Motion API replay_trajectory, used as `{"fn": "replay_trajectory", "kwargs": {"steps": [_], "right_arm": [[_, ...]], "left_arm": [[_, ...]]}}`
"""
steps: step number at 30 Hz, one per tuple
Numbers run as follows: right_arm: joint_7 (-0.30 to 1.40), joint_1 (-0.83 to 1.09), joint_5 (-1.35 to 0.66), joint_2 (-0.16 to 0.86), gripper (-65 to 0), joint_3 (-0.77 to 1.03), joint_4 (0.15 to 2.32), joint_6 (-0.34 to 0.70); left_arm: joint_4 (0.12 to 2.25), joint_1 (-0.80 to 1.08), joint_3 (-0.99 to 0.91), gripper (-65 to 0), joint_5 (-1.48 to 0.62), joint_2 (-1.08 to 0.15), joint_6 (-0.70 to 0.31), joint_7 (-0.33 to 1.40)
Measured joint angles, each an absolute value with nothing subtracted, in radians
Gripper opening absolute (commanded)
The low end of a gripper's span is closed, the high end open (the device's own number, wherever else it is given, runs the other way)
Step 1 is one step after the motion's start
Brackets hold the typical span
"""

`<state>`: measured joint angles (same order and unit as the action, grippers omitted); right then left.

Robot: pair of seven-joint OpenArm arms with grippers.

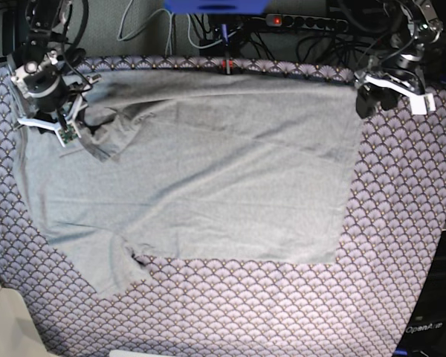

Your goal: Fold the T-shirt properly

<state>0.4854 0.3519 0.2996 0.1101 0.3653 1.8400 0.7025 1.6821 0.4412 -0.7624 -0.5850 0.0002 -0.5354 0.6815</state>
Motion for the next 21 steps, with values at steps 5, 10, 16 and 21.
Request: {"fn": "replay_trajectory", "kwargs": {"steps": [5, 10, 16, 21], "right_arm": [[0.481, 0.337, 0.298, 0.110, -43.2, 0.365, 1.818, 0.702], [0.485, 0.332, 0.300, 0.110, -43.2, 0.365, 1.774, 0.702], [0.487, 0.326, 0.301, 0.113, -43.4, 0.343, 1.761, 0.702], [0.486, 0.327, 0.295, 0.134, -44.9, 0.273, 1.760, 0.702]], "left_arm": [[1.682, 0.440, -0.762, -24.5, -0.585, 0.000, -0.536, 0.681], [1.682, 0.439, -0.762, -24.5, -0.585, 0.000, -0.536, 0.681], [1.682, 0.438, -0.762, -24.5, -0.585, 0.000, -0.535, 0.681], [1.682, 0.438, -0.762, -24.5, -0.585, 0.000, -0.535, 0.681]]}}
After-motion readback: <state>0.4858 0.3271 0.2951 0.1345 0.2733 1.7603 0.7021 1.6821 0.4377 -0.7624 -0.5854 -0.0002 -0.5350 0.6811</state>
